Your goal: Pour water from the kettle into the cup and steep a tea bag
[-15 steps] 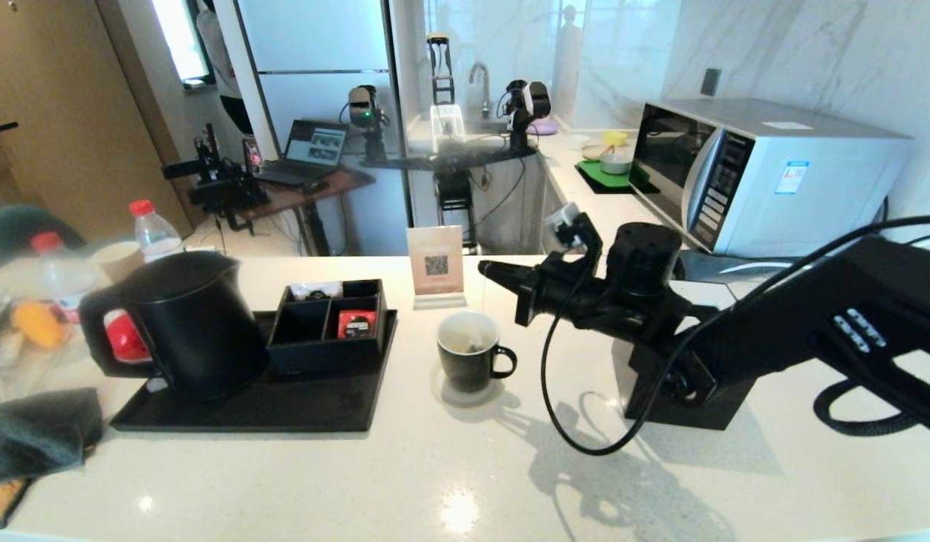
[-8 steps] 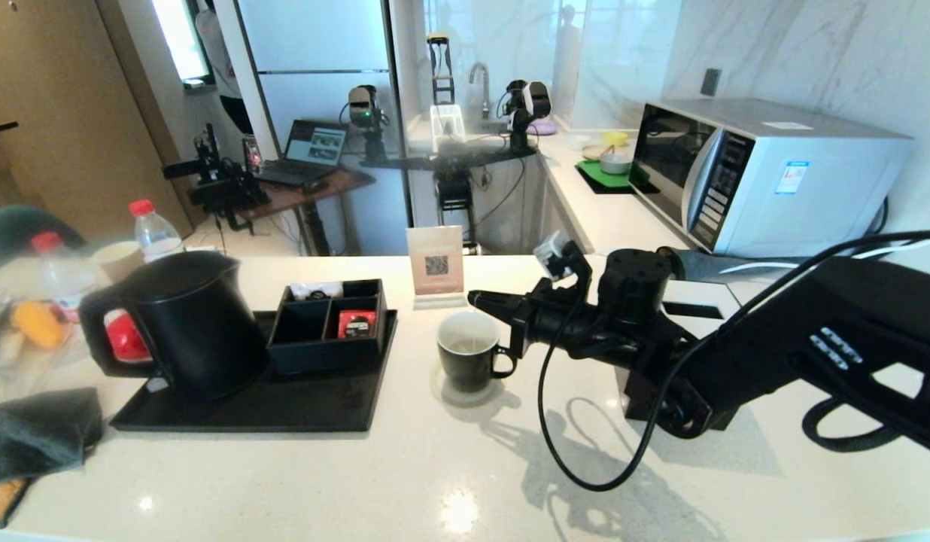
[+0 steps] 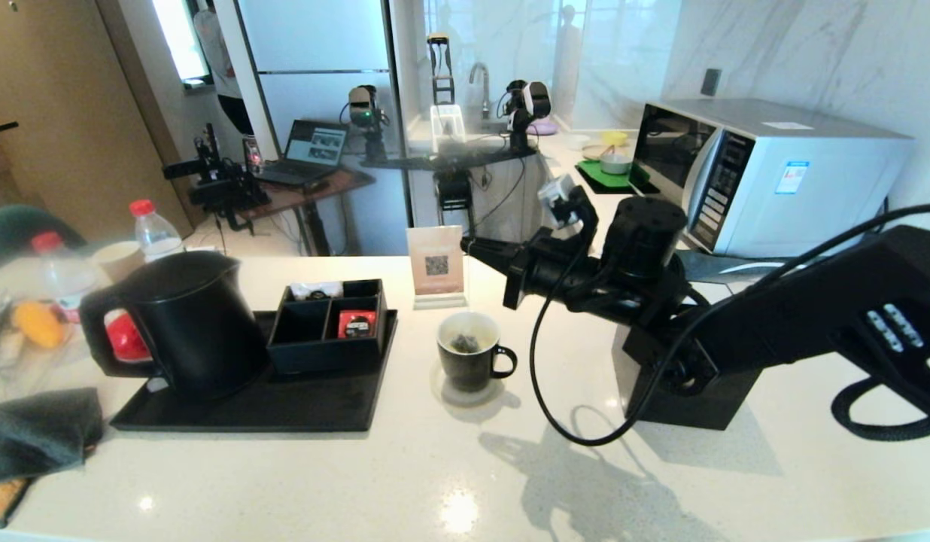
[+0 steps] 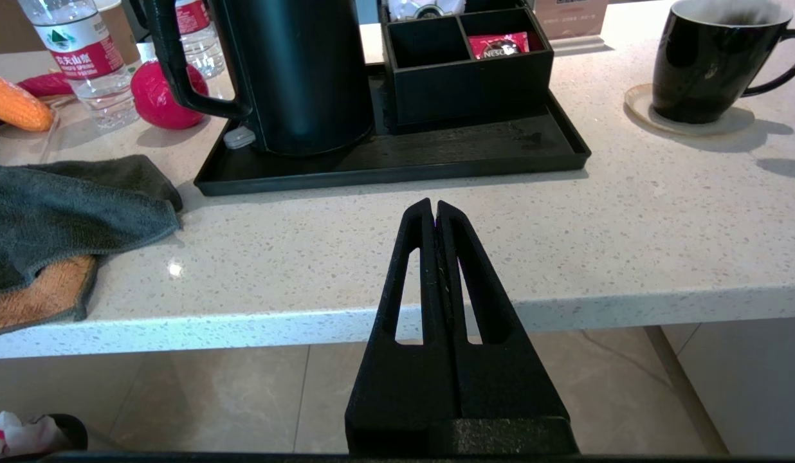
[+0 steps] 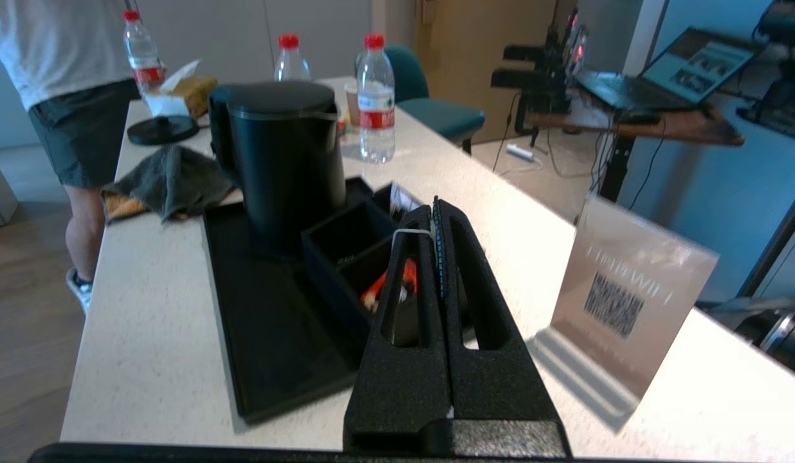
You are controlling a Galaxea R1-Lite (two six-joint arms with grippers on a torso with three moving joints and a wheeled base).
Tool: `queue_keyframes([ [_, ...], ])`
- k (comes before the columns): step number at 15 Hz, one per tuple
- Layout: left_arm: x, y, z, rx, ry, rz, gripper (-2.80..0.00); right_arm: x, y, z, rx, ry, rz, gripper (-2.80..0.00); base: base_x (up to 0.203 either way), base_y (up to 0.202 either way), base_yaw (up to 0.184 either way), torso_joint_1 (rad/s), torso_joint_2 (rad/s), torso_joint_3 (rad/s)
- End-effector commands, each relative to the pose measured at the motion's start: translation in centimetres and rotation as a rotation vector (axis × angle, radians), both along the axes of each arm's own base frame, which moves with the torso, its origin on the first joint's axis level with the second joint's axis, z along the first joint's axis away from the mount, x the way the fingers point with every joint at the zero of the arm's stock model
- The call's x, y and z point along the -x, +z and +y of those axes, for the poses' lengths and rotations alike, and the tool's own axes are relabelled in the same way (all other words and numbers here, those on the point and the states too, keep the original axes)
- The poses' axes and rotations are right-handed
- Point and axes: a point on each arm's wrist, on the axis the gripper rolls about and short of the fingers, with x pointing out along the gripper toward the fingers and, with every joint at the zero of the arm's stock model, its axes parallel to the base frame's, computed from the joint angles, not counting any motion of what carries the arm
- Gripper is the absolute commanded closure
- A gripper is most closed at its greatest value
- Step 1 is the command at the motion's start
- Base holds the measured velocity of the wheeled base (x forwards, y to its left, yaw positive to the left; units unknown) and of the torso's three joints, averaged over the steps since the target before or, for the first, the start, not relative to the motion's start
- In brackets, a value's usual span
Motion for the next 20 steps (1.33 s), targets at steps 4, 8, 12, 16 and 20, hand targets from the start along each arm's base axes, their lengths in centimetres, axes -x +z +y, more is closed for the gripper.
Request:
queue_keyframes([
  [4, 0.0, 0.0, 0.0, -0.001, 0.0, 0.0, 0.0, -0.4, 2.6, 0.1, -0.033, -0.001, -0.057, 0.0, 0.0, 0.0, 0.0, 0.0, 0.0, 0.0],
  [8, 0.0, 0.0, 0.0, -0.001, 0.002, 0.0, 0.0, -0.6, 1.1, 0.2, -0.014, -0.002, -0.03, 0.0, 0.0, 0.0, 0.0, 0.0, 0.0, 0.0],
  [12, 0.0, 0.0, 0.0, -0.001, 0.0, 0.0, 0.0, -0.4, -1.6, 0.1, 0.021, 0.0, 0.021, 0.0, 0.0, 0.0, 0.0, 0.0, 0.0, 0.0],
  [16, 0.0, 0.0, 0.0, -0.001, 0.002, 0.0, 0.0, 0.2, -4.4, -0.1, 0.065, 0.004, 0.071, 0.0, 0.0, 0.0, 0.0, 0.0, 0.0, 0.0],
  [20, 0.0, 0.0, 0.0, -0.001, 0.0, 0.0, 0.0, 0.5, -5.0, -0.3, 0.081, 0.006, 0.069, 0.0, 0.0, 0.0, 0.0, 0.0, 0.0, 0.0],
])
